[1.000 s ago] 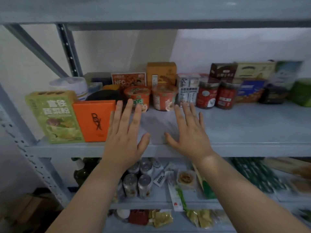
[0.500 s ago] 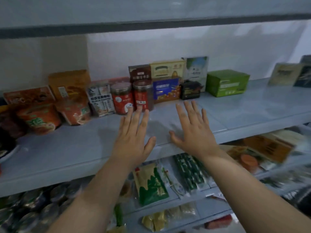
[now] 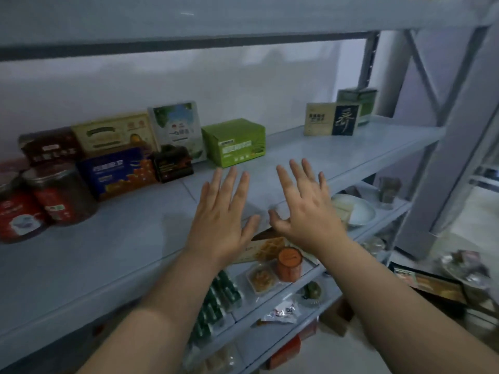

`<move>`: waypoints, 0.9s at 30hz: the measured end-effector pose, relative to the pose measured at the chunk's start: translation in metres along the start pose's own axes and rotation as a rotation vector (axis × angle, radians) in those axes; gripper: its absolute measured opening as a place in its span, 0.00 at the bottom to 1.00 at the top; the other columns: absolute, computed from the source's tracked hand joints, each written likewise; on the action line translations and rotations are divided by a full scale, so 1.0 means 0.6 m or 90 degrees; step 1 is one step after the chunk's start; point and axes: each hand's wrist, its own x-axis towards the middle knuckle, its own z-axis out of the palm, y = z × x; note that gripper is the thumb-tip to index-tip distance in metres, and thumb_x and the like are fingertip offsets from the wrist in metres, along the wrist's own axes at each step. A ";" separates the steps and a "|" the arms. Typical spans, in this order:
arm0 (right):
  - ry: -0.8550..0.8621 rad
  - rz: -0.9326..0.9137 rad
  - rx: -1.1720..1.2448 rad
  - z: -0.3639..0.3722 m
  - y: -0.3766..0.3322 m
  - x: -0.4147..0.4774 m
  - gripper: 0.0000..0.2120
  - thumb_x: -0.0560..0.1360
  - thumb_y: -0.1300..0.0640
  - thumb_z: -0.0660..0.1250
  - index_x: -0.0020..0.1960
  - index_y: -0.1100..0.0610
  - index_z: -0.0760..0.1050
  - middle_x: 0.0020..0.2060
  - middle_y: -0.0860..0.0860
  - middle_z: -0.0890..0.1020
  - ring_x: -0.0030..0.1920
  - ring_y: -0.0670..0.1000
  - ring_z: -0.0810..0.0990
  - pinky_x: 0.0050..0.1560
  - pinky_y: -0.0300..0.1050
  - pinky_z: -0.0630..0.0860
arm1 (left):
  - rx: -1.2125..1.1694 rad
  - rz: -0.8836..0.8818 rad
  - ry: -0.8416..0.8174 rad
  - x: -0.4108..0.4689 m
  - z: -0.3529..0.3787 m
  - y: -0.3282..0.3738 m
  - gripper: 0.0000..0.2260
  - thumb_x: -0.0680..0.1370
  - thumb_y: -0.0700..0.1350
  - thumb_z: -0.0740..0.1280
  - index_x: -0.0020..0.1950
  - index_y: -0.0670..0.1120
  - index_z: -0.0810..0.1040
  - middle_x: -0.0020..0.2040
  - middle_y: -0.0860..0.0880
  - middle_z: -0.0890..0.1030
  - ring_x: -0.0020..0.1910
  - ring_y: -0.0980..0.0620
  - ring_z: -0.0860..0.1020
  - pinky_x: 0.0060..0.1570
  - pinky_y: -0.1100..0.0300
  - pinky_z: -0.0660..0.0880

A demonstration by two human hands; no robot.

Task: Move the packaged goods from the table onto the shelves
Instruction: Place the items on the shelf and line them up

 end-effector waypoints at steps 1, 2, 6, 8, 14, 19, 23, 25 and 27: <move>0.006 0.023 -0.006 -0.005 0.028 -0.013 0.40 0.75 0.38 0.57 0.81 0.57 0.55 0.79 0.61 0.60 0.80 0.62 0.53 0.76 0.68 0.54 | -0.012 0.015 -0.007 0.019 0.013 0.026 0.34 0.81 0.62 0.52 0.83 0.48 0.48 0.83 0.44 0.51 0.82 0.42 0.45 0.79 0.41 0.49; 0.012 0.048 -0.013 -0.010 0.057 -0.030 0.40 0.75 0.38 0.58 0.81 0.56 0.55 0.79 0.61 0.59 0.80 0.62 0.53 0.76 0.68 0.53 | -0.023 0.033 -0.014 0.036 0.027 0.053 0.35 0.81 0.62 0.52 0.83 0.48 0.46 0.83 0.45 0.50 0.82 0.43 0.44 0.79 0.42 0.47; 0.025 0.153 -0.073 -0.034 0.170 -0.127 0.39 0.76 0.38 0.57 0.81 0.56 0.54 0.80 0.60 0.58 0.81 0.60 0.52 0.77 0.66 0.52 | -0.067 0.152 -0.053 0.087 0.096 0.173 0.35 0.80 0.61 0.53 0.82 0.47 0.48 0.82 0.43 0.53 0.81 0.40 0.47 0.78 0.43 0.46; 0.018 0.220 -0.097 -0.051 0.223 -0.184 0.39 0.76 0.38 0.56 0.81 0.56 0.53 0.80 0.60 0.57 0.81 0.60 0.50 0.78 0.65 0.51 | -0.090 0.218 -0.071 0.103 0.140 0.236 0.34 0.81 0.61 0.52 0.82 0.46 0.49 0.82 0.42 0.53 0.82 0.40 0.47 0.78 0.41 0.47; -0.025 0.411 -0.203 -0.101 0.347 -0.367 0.39 0.74 0.41 0.59 0.80 0.59 0.58 0.79 0.62 0.60 0.80 0.64 0.55 0.76 0.68 0.56 | -0.212 0.410 -0.162 0.128 0.273 0.439 0.34 0.81 0.60 0.54 0.83 0.45 0.53 0.82 0.41 0.54 0.81 0.39 0.49 0.78 0.38 0.53; -0.051 0.545 -0.290 -0.144 0.382 -0.497 0.38 0.73 0.43 0.64 0.77 0.61 0.63 0.76 0.64 0.65 0.78 0.66 0.60 0.74 0.70 0.60 | -0.317 0.529 -0.219 0.125 0.348 0.590 0.34 0.80 0.60 0.54 0.82 0.47 0.51 0.82 0.42 0.55 0.81 0.39 0.51 0.77 0.36 0.55; -0.101 0.667 -0.334 -0.177 0.376 -0.590 0.37 0.73 0.42 0.60 0.78 0.60 0.63 0.77 0.62 0.65 0.79 0.64 0.58 0.74 0.69 0.59 | -0.392 0.639 -0.264 0.105 0.378 0.703 0.34 0.80 0.61 0.53 0.83 0.47 0.52 0.82 0.42 0.55 0.81 0.39 0.50 0.76 0.36 0.55; -0.132 0.738 -0.360 -0.195 0.360 -0.634 0.37 0.73 0.42 0.59 0.79 0.59 0.62 0.77 0.61 0.64 0.79 0.64 0.57 0.75 0.69 0.60 | -0.426 0.700 -0.279 0.090 0.385 0.760 0.35 0.80 0.61 0.53 0.83 0.47 0.52 0.82 0.42 0.55 0.81 0.39 0.50 0.77 0.36 0.55; -0.145 0.812 -0.386 -0.219 0.342 -0.679 0.37 0.74 0.43 0.59 0.79 0.59 0.61 0.78 0.61 0.63 0.80 0.64 0.55 0.76 0.68 0.58 | -0.460 0.761 -0.299 0.069 0.383 0.823 0.35 0.80 0.62 0.53 0.83 0.48 0.51 0.82 0.42 0.55 0.81 0.38 0.51 0.77 0.37 0.55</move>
